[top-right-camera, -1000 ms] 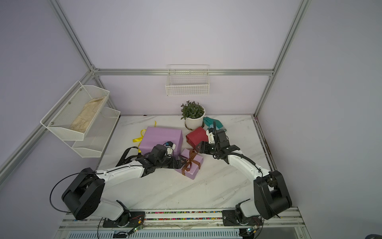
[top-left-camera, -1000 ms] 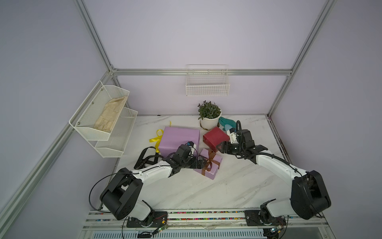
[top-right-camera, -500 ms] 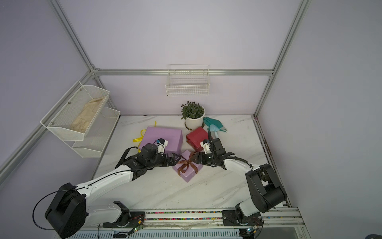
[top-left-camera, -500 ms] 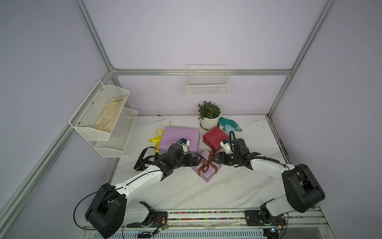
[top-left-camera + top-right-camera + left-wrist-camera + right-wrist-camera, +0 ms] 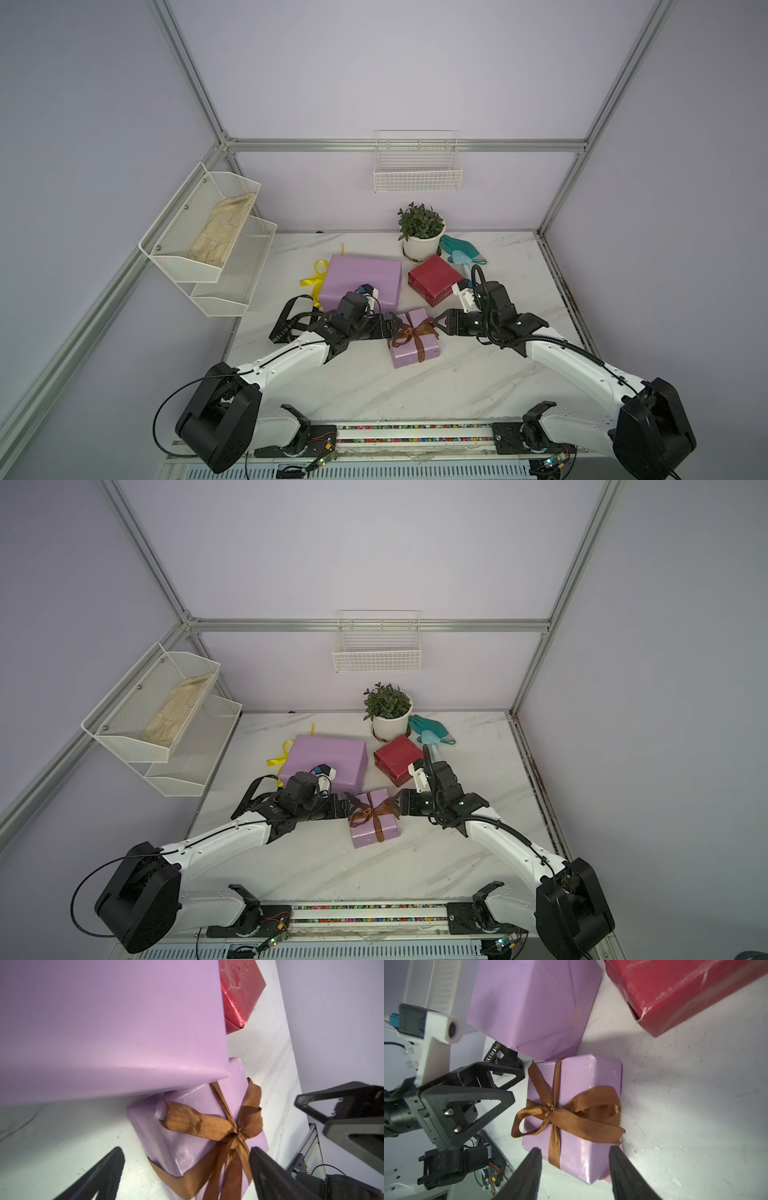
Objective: Untie the ribbon bows on the gift boxes
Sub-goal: Adjust the gift box at the center of the board, then untie the ribbon from the gift box.
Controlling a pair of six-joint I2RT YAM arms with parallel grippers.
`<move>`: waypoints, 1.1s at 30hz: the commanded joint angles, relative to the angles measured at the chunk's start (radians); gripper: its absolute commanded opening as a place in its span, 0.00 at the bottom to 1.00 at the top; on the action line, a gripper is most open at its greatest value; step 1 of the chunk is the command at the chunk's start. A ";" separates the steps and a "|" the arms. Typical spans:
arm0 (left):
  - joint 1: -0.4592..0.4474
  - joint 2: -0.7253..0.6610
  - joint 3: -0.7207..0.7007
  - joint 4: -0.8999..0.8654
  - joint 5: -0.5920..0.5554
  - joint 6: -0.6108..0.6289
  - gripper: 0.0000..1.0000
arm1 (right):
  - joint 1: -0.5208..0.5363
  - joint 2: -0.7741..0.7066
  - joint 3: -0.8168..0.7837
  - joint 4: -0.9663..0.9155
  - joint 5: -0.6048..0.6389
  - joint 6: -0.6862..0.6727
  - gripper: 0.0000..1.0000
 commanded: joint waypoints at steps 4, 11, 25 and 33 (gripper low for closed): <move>0.007 0.062 0.078 -0.009 -0.048 -0.045 0.86 | 0.086 0.135 0.151 -0.106 0.133 -0.169 0.54; 0.004 0.135 0.125 0.011 -0.048 -0.048 0.78 | 0.117 0.200 0.178 -0.139 0.223 -0.165 0.55; 0.005 0.203 0.202 0.019 -0.031 0.032 0.39 | 0.117 0.078 0.059 -0.109 0.267 -0.027 0.55; 0.003 0.201 0.227 0.000 0.049 0.022 0.13 | 0.117 -0.001 -0.010 -0.126 0.293 0.038 0.55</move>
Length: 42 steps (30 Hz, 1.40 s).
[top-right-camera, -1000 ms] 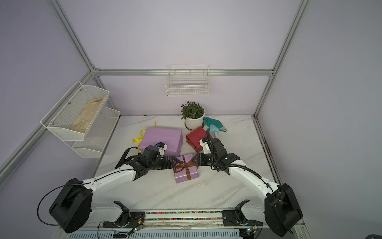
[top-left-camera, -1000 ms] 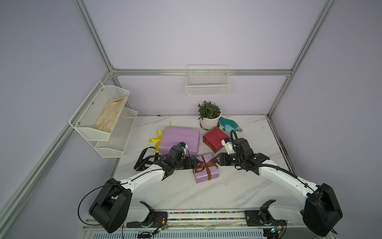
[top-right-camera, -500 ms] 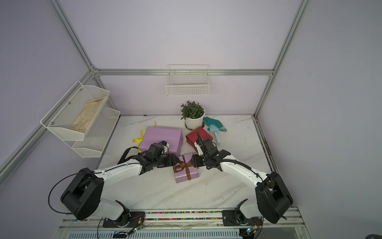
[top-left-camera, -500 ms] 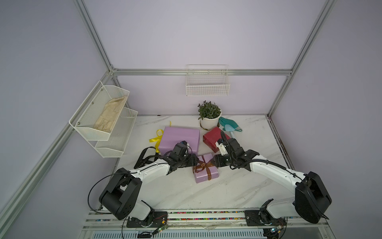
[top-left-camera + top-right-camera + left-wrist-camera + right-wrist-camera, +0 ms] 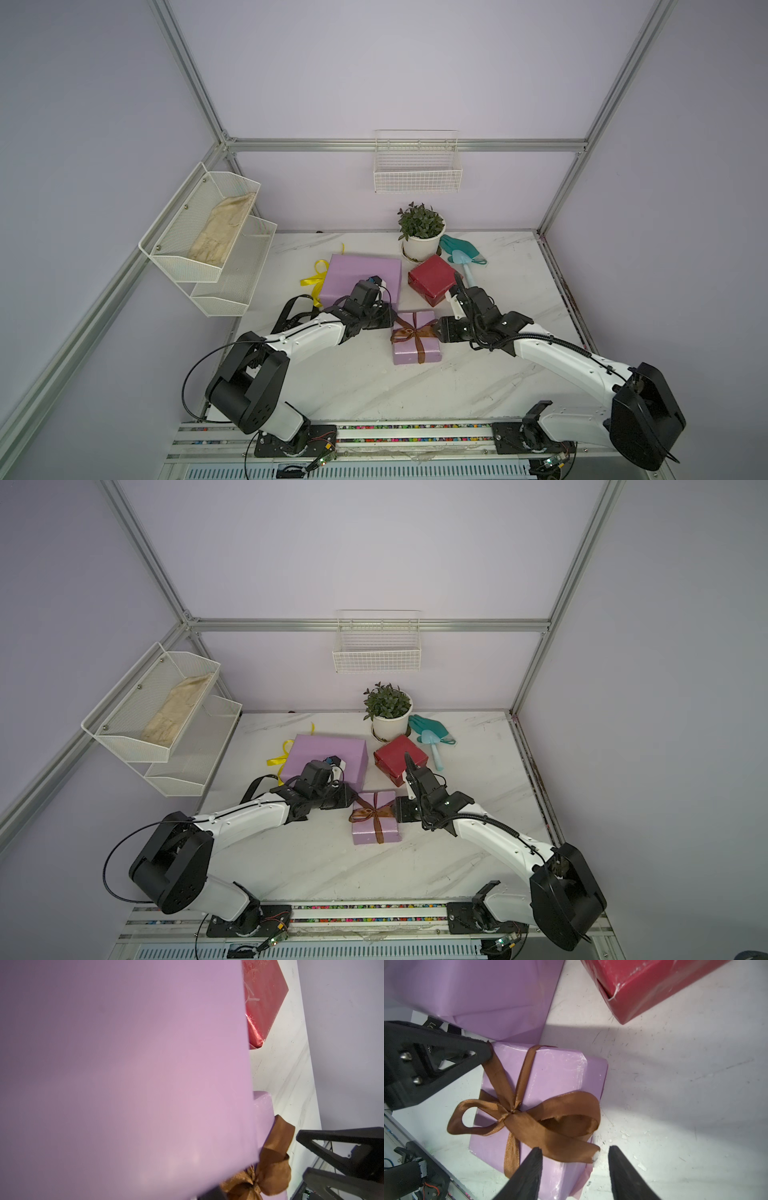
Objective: Untie the ribbon bows on the gift boxes
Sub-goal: Untie the ribbon from the gift box.
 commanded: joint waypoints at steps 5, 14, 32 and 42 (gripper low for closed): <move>0.003 0.001 0.073 0.008 0.061 0.009 0.00 | 0.004 -0.097 -0.059 -0.011 -0.019 0.042 0.53; 0.003 -0.031 0.088 0.006 0.099 -0.011 0.00 | 0.028 -0.027 -0.028 0.014 -0.103 -0.059 0.53; 0.003 -0.092 0.014 0.065 0.094 -0.027 0.00 | 0.071 0.088 0.104 -0.047 -0.006 -0.157 0.00; 0.004 -0.145 -0.036 0.107 0.029 -0.055 0.00 | 0.070 -0.023 0.038 -0.088 0.095 0.006 0.00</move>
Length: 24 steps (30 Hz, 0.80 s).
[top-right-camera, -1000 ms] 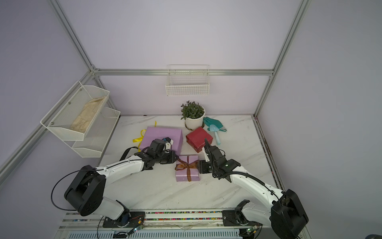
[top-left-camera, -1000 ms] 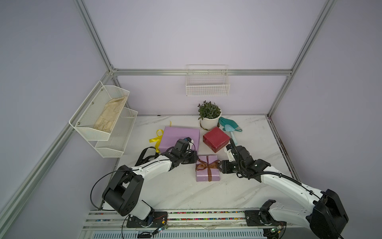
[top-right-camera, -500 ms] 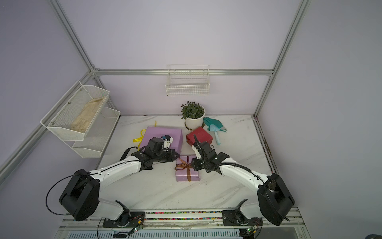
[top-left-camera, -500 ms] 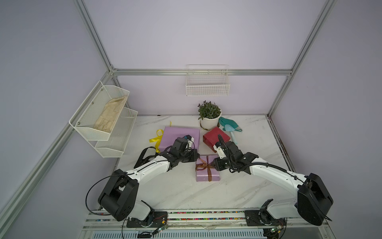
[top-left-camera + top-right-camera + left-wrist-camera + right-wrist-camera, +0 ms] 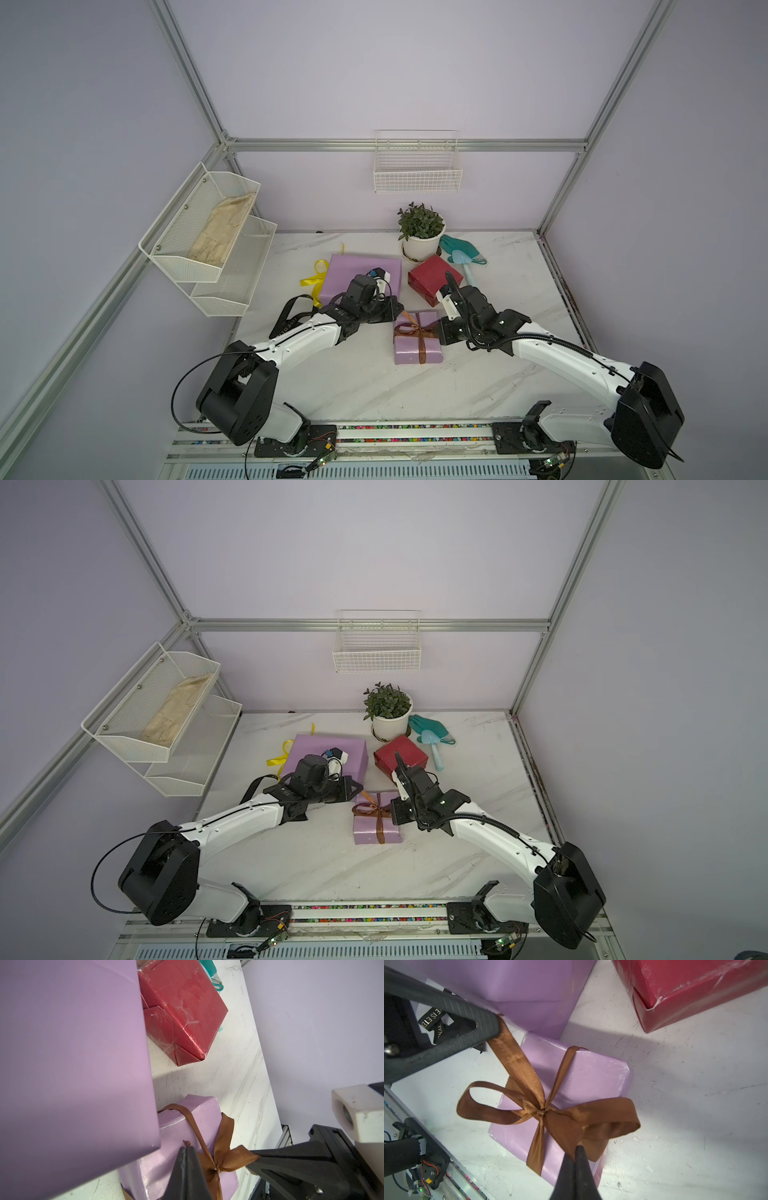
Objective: Untie the ribbon bows on the gift boxes
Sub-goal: Untie the ribbon from the gift box.
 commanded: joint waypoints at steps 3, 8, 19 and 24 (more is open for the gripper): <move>0.005 -0.097 -0.082 0.042 -0.102 -0.026 0.00 | 0.003 -0.049 -0.048 -0.056 0.097 0.117 0.00; 0.009 -0.181 -0.127 -0.006 -0.183 -0.030 0.00 | -0.013 -0.089 -0.068 -0.101 0.148 0.156 0.00; 0.043 -0.347 -0.208 -0.166 -0.332 -0.014 0.00 | -0.203 -0.203 -0.110 -0.174 0.183 0.147 0.00; 0.090 -0.448 -0.242 -0.227 -0.376 0.001 0.00 | -0.260 -0.254 -0.103 -0.180 0.216 0.132 0.00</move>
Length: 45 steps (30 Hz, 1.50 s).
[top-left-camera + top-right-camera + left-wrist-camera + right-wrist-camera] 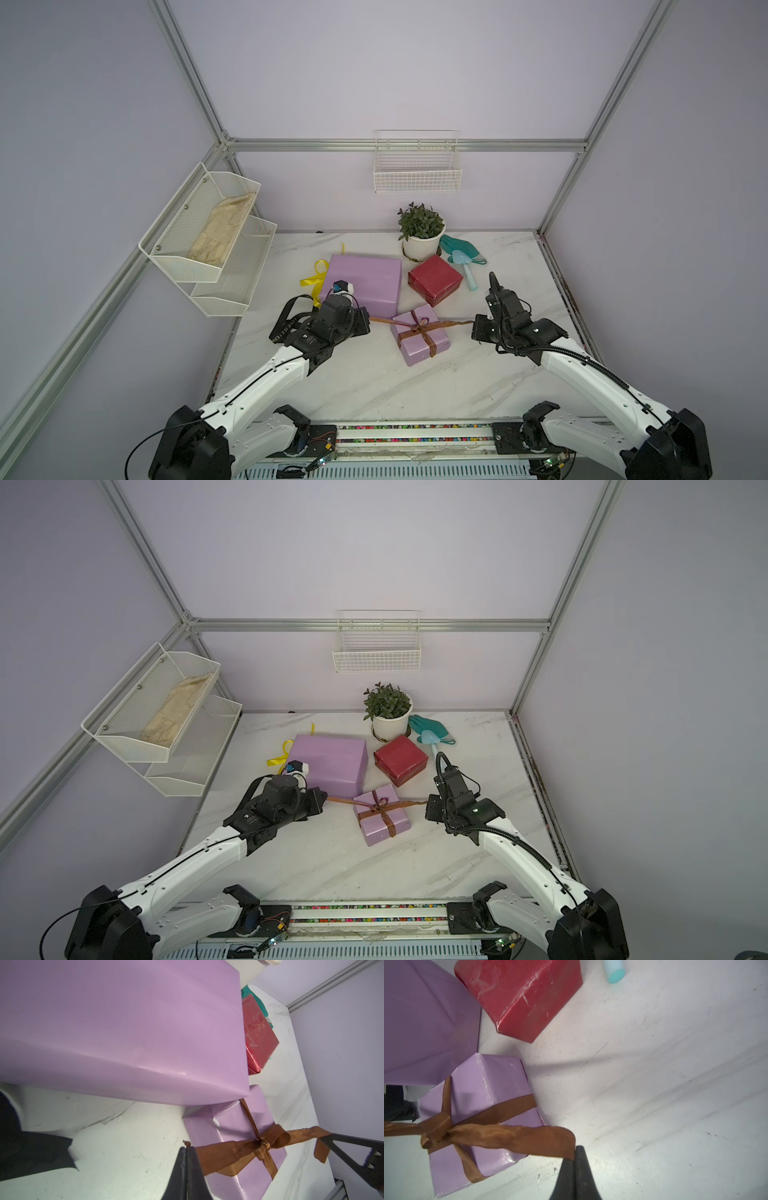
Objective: Untie the ribbon bows on the gift boxes
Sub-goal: Untie the ribbon from the gift box.
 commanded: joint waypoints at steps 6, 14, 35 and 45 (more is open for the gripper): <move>0.080 -0.116 -0.042 -0.087 -0.078 0.043 0.00 | -0.084 -0.051 0.010 -0.052 0.068 -0.024 0.00; 0.124 -0.121 -0.043 -0.095 -0.046 0.055 0.00 | -0.184 -0.088 0.035 -0.070 0.100 -0.030 0.00; 0.169 -0.080 0.000 0.045 0.309 0.146 1.00 | -0.256 -0.045 0.052 0.094 -0.522 -0.176 0.97; -0.008 0.154 0.029 0.246 0.360 0.101 1.00 | 0.007 -0.068 0.085 -0.025 -0.173 -0.048 0.97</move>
